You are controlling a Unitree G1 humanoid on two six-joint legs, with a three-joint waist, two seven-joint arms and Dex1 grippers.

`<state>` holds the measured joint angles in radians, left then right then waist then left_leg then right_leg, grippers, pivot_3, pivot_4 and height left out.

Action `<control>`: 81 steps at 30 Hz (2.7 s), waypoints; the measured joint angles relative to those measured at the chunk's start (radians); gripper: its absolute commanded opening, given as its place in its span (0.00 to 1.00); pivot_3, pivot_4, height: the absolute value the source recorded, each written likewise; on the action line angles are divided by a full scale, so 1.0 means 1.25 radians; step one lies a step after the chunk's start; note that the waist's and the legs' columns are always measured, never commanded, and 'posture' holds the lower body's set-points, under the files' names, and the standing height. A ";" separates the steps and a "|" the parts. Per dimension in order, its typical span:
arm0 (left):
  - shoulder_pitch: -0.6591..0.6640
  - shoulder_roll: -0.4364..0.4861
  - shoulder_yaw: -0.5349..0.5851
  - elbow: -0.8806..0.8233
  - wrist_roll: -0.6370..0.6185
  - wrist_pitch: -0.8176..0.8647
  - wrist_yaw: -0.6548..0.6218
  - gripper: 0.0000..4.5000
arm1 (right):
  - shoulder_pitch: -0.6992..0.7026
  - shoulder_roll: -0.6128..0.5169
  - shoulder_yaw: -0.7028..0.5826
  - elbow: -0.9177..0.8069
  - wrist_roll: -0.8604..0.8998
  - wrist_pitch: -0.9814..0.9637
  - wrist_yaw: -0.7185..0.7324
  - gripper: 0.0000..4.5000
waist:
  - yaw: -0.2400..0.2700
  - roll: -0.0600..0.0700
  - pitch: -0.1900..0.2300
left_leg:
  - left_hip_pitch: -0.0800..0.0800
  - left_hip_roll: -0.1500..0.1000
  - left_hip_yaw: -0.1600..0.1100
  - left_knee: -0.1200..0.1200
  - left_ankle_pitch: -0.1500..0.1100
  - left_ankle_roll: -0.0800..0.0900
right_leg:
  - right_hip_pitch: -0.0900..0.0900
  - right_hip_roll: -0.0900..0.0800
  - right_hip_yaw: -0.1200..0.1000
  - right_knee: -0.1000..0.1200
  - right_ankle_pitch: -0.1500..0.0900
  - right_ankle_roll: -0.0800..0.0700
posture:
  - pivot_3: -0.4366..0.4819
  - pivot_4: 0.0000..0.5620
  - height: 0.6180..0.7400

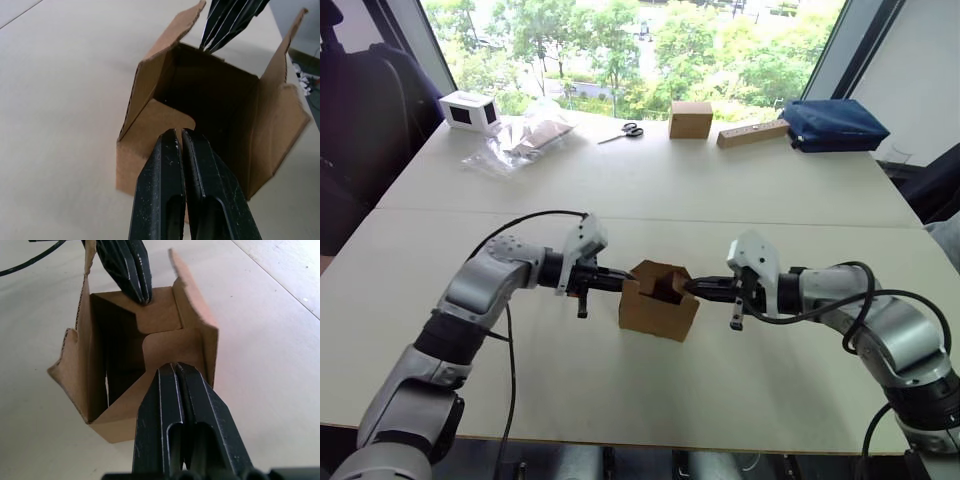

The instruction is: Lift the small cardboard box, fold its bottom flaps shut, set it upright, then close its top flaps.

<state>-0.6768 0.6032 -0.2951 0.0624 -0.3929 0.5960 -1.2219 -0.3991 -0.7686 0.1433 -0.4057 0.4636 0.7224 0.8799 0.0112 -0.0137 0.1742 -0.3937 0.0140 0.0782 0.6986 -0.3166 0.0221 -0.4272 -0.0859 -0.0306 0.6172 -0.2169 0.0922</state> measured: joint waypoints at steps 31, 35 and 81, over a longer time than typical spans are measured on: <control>-0.011 -0.056 0.008 0.011 0.015 0.026 -0.005 0.03 | -0.044 0.026 0.020 0.068 -0.049 -0.023 0.041 0.00 | 0.000 0.000 0.000 | 0.000 0.000 0.000 0.000 0.000 0.000 | 0.000 0.000 0.000 0.000 0.000 0.000 | 0.48 0.27 1.00; -0.034 -0.052 0.044 0.012 -0.022 0.073 -0.013 0.03 | -0.044 0.032 -0.059 0.061 0.016 0.016 0.040 0.00 | 0.000 0.000 0.000 | 0.000 0.001 -0.001 0.000 0.000 0.000 | 0.000 0.000 0.000 0.000 0.000 0.001 | 0.48 0.27 1.00; -0.070 -0.172 0.066 0.366 0.131 -0.108 -0.053 0.03 | -0.064 -0.099 0.110 -0.243 0.008 0.078 -0.093 0.00 | 0.000 -0.001 0.001 | -0.011 0.000 -0.001 0.002 0.000 0.001 | -0.009 -0.001 -0.002 0.001 0.001 0.001 | 0.48 0.27 1.00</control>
<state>-0.7637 0.3879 -0.2131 0.5198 -0.2286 0.4616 -1.2884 -0.4793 -0.8928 0.2806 -0.7096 0.4740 0.8193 0.7631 0.0107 -0.0147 0.1750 -0.4073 0.0144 0.0766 0.7012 -0.3168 0.0231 -0.4390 -0.0873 -0.0328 0.6186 -0.2152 0.0939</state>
